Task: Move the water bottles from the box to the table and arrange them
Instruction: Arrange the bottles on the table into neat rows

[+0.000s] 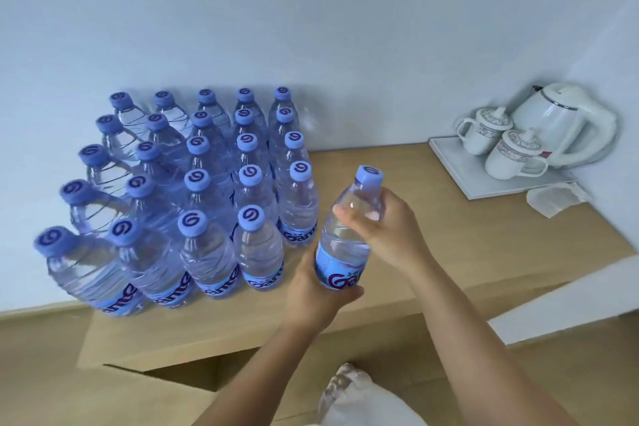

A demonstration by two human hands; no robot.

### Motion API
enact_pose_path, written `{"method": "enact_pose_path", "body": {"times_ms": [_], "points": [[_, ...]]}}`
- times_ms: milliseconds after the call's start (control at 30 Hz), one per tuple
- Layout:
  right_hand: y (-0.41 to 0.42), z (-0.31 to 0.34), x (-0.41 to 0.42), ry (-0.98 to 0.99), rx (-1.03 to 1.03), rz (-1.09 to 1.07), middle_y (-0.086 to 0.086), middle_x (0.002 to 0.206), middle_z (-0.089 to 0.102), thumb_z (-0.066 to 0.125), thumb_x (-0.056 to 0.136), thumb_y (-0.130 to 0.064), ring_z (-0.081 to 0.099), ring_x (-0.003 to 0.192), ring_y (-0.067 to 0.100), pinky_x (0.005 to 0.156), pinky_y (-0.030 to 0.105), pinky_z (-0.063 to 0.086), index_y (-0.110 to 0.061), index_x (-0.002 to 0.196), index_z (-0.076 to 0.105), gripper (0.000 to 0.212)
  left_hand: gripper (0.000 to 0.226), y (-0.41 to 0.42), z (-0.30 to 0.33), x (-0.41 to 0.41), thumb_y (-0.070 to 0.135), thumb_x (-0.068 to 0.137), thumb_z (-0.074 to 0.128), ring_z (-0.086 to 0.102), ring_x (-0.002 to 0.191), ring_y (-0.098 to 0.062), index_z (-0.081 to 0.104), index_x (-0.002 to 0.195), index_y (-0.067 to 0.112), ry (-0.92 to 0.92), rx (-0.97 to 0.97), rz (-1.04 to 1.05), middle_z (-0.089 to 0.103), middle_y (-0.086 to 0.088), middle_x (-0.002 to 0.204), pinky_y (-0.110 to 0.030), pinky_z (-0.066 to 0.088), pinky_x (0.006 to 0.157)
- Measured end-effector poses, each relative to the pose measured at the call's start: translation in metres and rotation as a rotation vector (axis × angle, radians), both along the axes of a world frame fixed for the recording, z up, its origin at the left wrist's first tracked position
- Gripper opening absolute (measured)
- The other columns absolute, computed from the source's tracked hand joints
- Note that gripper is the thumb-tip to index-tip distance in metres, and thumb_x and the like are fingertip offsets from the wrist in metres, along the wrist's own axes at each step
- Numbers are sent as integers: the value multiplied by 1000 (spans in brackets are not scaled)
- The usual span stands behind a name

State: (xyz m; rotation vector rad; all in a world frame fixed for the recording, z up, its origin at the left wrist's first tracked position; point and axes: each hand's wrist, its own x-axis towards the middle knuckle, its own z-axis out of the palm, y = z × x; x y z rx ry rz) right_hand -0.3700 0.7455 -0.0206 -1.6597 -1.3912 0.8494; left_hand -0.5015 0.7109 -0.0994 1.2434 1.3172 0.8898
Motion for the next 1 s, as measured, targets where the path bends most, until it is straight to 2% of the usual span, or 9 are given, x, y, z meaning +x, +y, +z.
{"method": "enact_pose_path", "body": {"times_ms": [100,200,333,433,567,700,867,933,1000], "points": [[-9,-7,-24,-20,-19,-24,-8,84,67,70,52,-66,64,77,8,69,31,50,-22,90,60,58,59,-8,-16,-16,7,62,81,61,85,-1,51,103,36,24,-17,35,63,21,96,-5,44,63],[-11,-18,-43,-27,-22,-85,-9,76,60,76,52,-60,57,67,9,57,25,42,-18,82,53,56,88,-19,-37,-31,13,70,77,44,115,-4,30,144,26,93,-103,11,45,12,128,-16,35,84],[-6,-30,-64,-43,1,-91,-14,73,56,80,57,-54,54,65,5,55,22,38,-24,77,47,49,87,-18,-49,-42,13,77,72,40,112,-5,23,149,19,89,-170,3,40,1,145,-22,33,85],[0,-35,-72,-59,13,-81,-12,81,59,81,59,-50,59,75,9,63,25,46,-23,81,48,49,82,-8,-49,-41,14,81,68,38,133,-17,23,149,17,86,-227,-13,31,0,152,-28,36,93],[2,-46,-72,-30,5,-91,-9,85,61,82,61,-45,60,80,13,69,29,49,-21,83,47,48,51,2,-51,-38,11,80,67,47,117,-16,48,128,9,74,-225,7,51,-5,136,-27,36,89],[0,-57,-72,-6,-1,-89,-7,88,64,83,61,-42,61,81,12,71,29,50,-22,86,47,48,44,2,-57,-37,10,81,65,48,107,-12,50,122,9,88,-228,16,56,-3,127,-28,38,85],[3,-55,-67,10,-38,23,-10,100,60,83,62,-43,59,90,6,67,11,43,-26,96,46,52,42,-1,-43,-41,10,83,64,49,97,-7,52,122,17,103,-185,13,56,8,117,-26,35,84],[5,-53,-64,-5,-60,98,-3,114,56,83,62,-43,56,104,12,83,20,47,-22,113,47,66,36,-7,-32,-48,7,83,63,55,100,-8,56,115,23,117,-62,70,59,17,104,-24,37,85],[4,-50,-61,-59,-83,140,2,129,46,83,61,-47,49,118,17,96,28,43,-18,131,38,88,41,-18,-18,-59,7,84,63,55,106,-7,56,121,23,107,42,159,58,21,108,-21,37,89]]}}
